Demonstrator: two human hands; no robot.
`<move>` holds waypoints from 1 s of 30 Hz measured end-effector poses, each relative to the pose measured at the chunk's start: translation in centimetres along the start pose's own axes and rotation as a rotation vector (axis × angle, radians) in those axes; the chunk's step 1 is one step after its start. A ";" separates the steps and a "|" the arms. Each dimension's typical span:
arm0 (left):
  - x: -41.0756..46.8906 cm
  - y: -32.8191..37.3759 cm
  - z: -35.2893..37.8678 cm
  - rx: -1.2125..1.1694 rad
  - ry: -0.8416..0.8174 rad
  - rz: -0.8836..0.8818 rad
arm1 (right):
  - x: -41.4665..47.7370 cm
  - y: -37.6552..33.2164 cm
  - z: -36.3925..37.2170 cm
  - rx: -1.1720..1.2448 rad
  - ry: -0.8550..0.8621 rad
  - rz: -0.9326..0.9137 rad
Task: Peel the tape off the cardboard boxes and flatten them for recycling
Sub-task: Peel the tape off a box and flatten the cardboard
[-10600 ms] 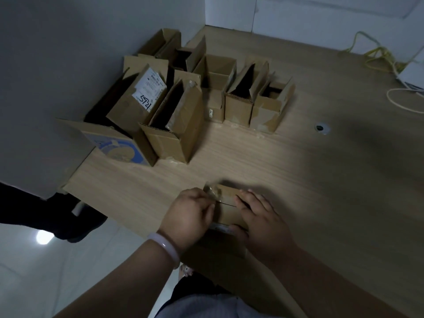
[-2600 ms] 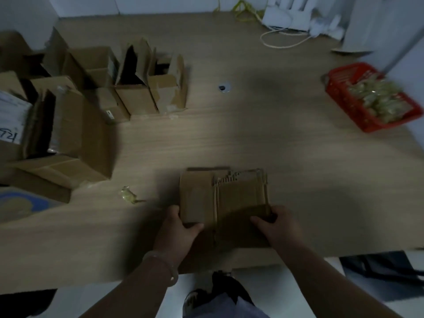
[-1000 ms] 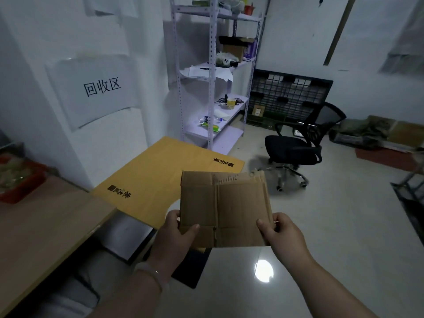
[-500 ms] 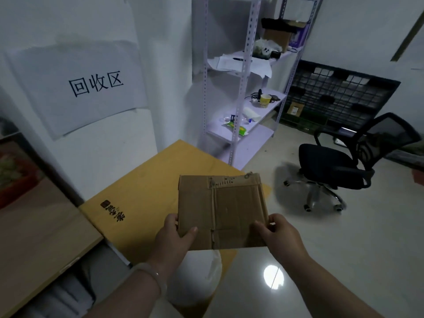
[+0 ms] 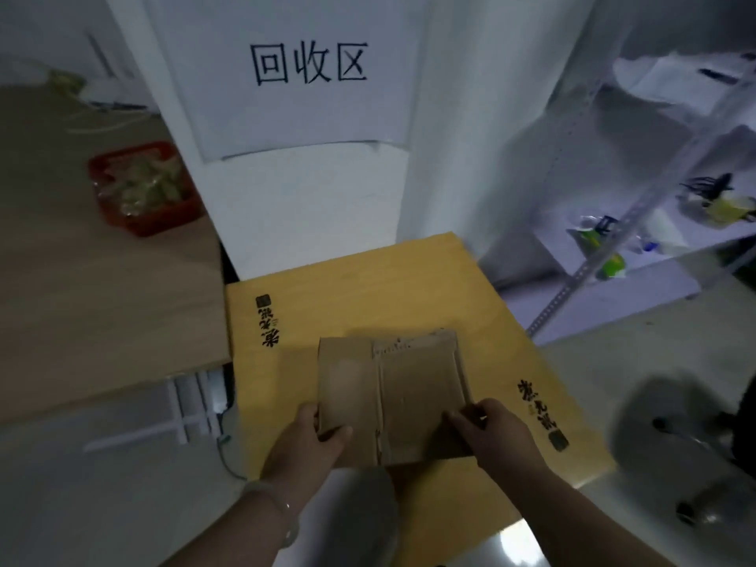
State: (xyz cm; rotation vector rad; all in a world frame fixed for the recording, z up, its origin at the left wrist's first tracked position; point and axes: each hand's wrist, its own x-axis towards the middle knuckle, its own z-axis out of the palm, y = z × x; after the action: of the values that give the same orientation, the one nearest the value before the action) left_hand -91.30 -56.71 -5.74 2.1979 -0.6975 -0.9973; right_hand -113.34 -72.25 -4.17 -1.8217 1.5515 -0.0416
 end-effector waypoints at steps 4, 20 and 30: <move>1.6 0.8 2.8 -0.020 0.058 -0.109 | 6.0 0.6 -0.9 -0.123 -0.096 -0.098; 0.9 -0.5 1.8 0.345 0.243 -0.129 | 9.9 -0.7 -1.0 -0.458 -0.109 -0.507; -7.1 -5.1 -10.2 0.570 0.632 0.067 | -0.9 -15.2 8.0 -0.581 -0.142 -1.114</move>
State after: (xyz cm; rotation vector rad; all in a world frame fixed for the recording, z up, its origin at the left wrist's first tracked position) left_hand -86.26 -45.32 -0.71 2.7371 -0.7980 -0.0156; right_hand -97.09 -67.36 -1.53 -2.8577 0.2846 0.0219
